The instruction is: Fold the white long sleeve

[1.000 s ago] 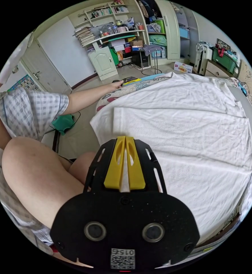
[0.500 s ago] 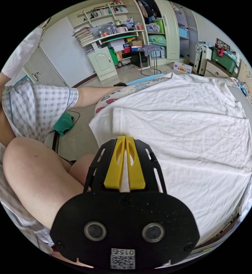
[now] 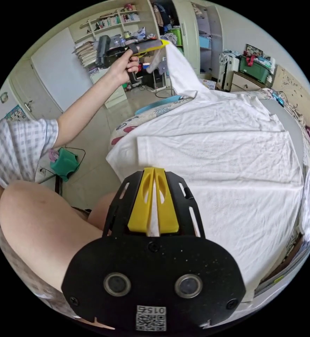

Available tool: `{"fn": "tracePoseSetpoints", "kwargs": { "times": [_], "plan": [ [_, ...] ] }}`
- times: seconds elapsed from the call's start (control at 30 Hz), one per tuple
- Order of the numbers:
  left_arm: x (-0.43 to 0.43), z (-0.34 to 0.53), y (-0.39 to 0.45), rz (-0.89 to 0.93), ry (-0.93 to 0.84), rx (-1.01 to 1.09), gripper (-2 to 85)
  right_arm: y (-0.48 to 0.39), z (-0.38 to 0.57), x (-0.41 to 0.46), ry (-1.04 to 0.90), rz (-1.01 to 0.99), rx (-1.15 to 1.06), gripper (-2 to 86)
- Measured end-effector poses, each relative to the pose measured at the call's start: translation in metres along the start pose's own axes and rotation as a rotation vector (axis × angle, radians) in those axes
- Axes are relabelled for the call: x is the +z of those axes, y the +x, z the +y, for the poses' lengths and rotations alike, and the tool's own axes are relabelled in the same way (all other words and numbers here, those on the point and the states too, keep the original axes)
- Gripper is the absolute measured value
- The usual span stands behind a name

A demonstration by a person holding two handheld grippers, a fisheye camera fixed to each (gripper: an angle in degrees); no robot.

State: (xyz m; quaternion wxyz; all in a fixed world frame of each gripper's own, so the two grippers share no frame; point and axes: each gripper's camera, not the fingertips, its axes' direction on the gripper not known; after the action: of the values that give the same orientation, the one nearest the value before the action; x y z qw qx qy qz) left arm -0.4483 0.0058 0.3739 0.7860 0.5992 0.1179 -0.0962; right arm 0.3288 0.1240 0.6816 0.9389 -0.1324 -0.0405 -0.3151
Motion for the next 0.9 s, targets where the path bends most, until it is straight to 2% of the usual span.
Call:
{"fn": "tracePoseSetpoints", "kwargs": {
  "times": [0.03,0.13,0.17,0.23,0.33,0.53,0.67,0.8,0.9],
  "plan": [
    [0.014,0.001,0.066,0.105,-0.066,0.154,0.3,0.001,0.006,-0.011,0.036,-0.013,0.026,-0.9],
    [0.066,0.048,0.186,0.31,-0.313,0.314,1.3,0.009,0.029,-0.044,0.098,0.01,0.101,-0.8],
    [0.078,0.063,0.203,0.334,-0.366,0.33,1.5,0.012,0.035,-0.05,0.104,0.024,0.12,-0.7],
    [0.122,0.12,0.248,0.339,-0.579,0.354,3.3,0.028,0.061,-0.073,0.127,0.087,0.209,-0.1],
    [0.15,0.155,0.268,0.339,-0.739,0.307,5.7,0.057,0.094,-0.098,0.16,0.159,0.364,1.9],
    [0.141,0.154,0.308,0.29,-0.694,0.3,8.3,0.098,0.136,-0.141,0.296,0.295,0.558,8.4],
    [0.139,0.158,0.352,0.34,-0.64,0.364,9.9,0.124,0.136,-0.141,0.231,0.313,0.599,11.0],
    [0.162,0.171,0.395,0.38,-0.627,0.407,10.7,0.142,0.126,-0.123,0.101,0.167,0.572,6.5],
    [0.191,0.182,0.419,0.368,-0.666,0.445,10.6,0.131,0.12,-0.125,0.096,0.19,0.517,1.4]
  ]
}}
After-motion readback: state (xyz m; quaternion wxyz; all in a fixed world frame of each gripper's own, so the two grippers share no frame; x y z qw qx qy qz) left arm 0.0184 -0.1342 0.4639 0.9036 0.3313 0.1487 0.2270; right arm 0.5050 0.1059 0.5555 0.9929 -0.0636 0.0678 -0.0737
